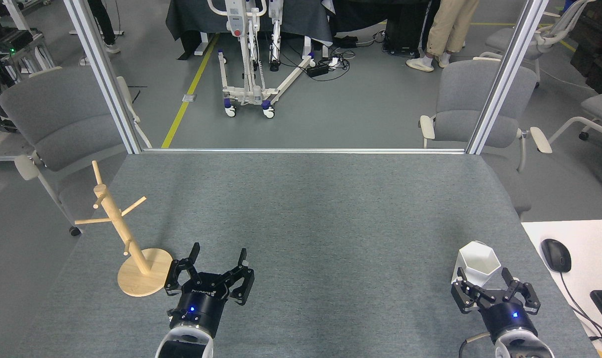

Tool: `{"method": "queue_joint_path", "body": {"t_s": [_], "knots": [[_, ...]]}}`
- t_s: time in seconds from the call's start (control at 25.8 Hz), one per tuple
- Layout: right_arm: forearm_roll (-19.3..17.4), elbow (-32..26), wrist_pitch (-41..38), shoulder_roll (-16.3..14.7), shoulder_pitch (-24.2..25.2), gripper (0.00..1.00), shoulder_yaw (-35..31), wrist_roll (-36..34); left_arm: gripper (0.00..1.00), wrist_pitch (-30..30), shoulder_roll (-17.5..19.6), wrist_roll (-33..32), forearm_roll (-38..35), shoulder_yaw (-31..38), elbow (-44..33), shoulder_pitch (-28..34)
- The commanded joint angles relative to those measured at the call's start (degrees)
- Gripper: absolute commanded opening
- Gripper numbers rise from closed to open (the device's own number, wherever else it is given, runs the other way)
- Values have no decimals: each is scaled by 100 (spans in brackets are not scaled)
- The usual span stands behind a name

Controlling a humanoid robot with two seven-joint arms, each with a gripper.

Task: Hang cup on storage rack
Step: 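Close the right gripper on the white cup's rim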

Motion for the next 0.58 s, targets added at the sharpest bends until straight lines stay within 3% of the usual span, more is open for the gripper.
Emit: {"method": "queue_joint_path", "body": {"t_s": [0.0,0.54], "knots": [[8,65,2,-26,-89,100,2,12,99,-1,1,2,0,0,25,0],[8,469,20,-88,-353,100,2,12,99,-1,-17,11,0,18,201,-88]]}}
